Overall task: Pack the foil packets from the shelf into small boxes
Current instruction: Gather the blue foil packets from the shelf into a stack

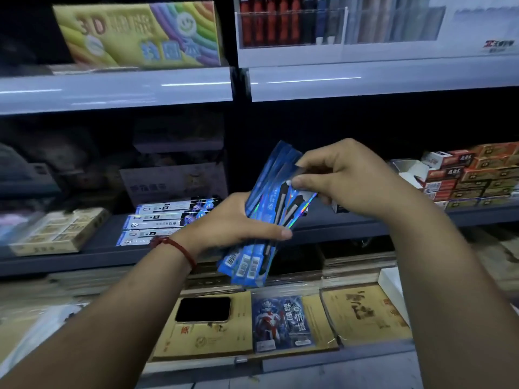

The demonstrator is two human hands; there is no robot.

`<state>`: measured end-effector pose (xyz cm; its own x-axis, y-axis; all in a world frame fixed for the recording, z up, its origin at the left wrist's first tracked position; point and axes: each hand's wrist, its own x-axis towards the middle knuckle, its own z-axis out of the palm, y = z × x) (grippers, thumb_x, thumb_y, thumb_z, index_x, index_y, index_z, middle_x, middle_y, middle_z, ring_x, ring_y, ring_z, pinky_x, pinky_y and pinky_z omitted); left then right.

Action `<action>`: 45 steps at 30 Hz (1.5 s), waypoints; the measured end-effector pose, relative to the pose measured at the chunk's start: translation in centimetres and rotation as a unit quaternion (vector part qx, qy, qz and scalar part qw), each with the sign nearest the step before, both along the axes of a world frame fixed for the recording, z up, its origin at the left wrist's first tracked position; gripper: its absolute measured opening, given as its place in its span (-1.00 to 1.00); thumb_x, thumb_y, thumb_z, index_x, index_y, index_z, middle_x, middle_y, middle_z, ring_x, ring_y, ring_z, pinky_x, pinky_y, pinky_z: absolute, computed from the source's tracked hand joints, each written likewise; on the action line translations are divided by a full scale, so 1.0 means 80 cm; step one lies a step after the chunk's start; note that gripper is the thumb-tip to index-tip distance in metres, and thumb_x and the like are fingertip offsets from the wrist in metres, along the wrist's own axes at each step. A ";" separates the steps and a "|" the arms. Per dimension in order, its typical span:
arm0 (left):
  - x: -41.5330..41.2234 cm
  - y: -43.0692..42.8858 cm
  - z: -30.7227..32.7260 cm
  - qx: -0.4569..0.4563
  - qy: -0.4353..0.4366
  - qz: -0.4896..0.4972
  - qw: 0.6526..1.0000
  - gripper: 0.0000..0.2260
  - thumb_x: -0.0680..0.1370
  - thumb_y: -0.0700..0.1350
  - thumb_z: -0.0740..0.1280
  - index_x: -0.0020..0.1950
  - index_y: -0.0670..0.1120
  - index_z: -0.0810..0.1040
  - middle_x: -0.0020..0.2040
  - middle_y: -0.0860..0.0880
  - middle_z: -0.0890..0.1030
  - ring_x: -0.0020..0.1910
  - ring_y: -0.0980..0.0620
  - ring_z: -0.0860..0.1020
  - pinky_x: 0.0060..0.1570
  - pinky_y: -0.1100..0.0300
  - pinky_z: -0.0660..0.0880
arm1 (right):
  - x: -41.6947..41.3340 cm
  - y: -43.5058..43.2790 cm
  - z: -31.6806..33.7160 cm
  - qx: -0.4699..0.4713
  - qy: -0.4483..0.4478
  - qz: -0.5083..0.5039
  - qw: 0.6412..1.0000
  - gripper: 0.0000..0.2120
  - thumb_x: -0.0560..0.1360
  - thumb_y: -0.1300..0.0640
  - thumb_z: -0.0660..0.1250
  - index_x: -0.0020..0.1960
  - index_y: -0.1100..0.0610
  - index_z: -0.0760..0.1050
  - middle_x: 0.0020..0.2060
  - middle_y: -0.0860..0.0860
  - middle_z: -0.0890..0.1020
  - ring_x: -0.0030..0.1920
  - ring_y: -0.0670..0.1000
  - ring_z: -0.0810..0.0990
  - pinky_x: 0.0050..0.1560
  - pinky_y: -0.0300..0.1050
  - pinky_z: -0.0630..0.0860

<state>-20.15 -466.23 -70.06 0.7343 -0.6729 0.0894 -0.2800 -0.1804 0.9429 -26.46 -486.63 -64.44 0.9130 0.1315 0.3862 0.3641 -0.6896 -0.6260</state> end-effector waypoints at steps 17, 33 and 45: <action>0.017 -0.002 -0.082 -0.210 0.228 -0.037 0.950 -0.85 0.41 -0.24 0.51 -0.09 -0.18 0.58 -0.30 -0.20 0.50 -0.39 -0.11 0.52 -0.13 -0.10 0.61 | 0.068 0.025 -0.063 0.108 -0.055 0.036 0.992 -0.89 0.51 0.27 0.50 -0.04 0.10 0.63 -0.25 -0.06 0.63 -0.24 -0.10 0.55 -0.17 -0.19 0.54; 0.075 -0.019 -0.091 -0.192 0.071 0.181 0.962 -0.85 0.54 -0.21 0.48 -0.03 -0.21 0.54 -0.32 -0.13 0.60 -0.39 -0.07 0.58 -0.32 0.12 0.57 | 0.141 0.026 -0.183 -0.097 0.053 -0.310 0.944 -0.43 0.56 -0.22 0.36 0.50 -0.06 0.37 0.44 0.13 0.34 0.40 0.22 0.36 0.32 0.14 0.44; 0.076 -0.029 -0.097 -0.220 0.091 0.174 0.956 -0.84 0.53 -0.22 0.48 -0.03 -0.24 0.53 -0.33 -0.24 0.56 -0.38 -0.08 0.58 -0.29 0.10 0.60 | 0.117 0.007 -0.176 0.009 -0.127 -0.359 0.924 -0.73 0.49 0.10 0.39 0.16 0.13 0.50 0.06 0.11 0.54 0.14 0.16 0.48 0.02 0.01 0.49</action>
<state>-14.07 -468.56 -77.78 0.9370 -0.3118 0.1578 -0.1003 0.1925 0.9762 -17.08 -486.04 -78.51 0.6417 -0.4822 0.5965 -0.0474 -0.8011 -0.5967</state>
